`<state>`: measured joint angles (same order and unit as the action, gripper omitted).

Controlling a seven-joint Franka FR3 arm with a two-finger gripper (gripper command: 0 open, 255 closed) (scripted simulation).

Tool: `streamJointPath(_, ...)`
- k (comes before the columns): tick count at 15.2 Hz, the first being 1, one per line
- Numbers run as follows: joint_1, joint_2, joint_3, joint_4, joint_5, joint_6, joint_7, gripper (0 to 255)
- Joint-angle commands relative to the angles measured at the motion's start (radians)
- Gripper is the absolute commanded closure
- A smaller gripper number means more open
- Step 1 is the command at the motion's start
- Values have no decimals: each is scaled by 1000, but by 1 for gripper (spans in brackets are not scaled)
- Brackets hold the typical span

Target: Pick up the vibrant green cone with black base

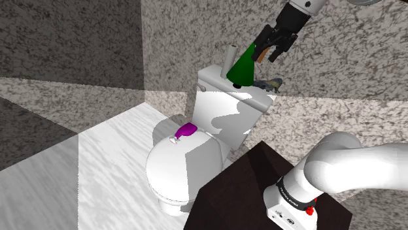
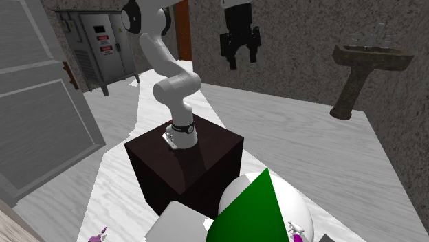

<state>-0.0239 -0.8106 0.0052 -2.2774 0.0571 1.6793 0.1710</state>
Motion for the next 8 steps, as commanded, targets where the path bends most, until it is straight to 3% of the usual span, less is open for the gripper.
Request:
streamJointPath(1,0,0,0,0,0,0,0,0)
streamJointPath(8,-19,15,-135,-121,-74,272,-193,0)
